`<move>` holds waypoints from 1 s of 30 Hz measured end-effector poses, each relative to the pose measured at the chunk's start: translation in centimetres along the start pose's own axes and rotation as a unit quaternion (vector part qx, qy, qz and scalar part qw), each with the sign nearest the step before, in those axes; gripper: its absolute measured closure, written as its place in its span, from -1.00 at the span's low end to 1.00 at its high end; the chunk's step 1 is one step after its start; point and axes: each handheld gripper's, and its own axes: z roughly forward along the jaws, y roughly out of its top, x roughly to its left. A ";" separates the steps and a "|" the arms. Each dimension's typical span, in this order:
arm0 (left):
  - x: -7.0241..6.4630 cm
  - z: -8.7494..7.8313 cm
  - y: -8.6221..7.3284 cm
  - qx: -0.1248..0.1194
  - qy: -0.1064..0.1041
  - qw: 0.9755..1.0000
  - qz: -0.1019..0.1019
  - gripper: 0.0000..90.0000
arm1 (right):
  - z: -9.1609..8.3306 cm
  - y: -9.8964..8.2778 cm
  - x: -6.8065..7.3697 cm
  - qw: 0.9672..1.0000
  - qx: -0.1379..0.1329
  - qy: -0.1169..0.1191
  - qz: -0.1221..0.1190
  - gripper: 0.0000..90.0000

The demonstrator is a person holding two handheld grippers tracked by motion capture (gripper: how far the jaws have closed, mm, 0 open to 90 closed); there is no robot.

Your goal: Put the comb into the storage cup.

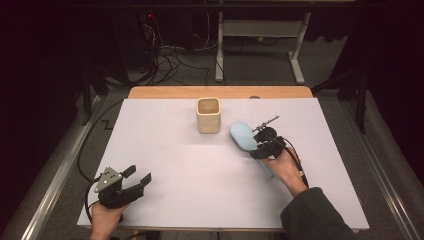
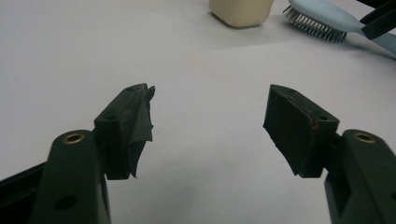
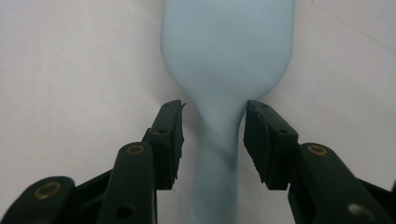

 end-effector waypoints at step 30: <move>0.0 0.0 0.0 0.002 -0.002 1.000 0.001 -0.28 | 2.3 1.3 -0.3 0.998 0.060 -0.004 0.009 0.51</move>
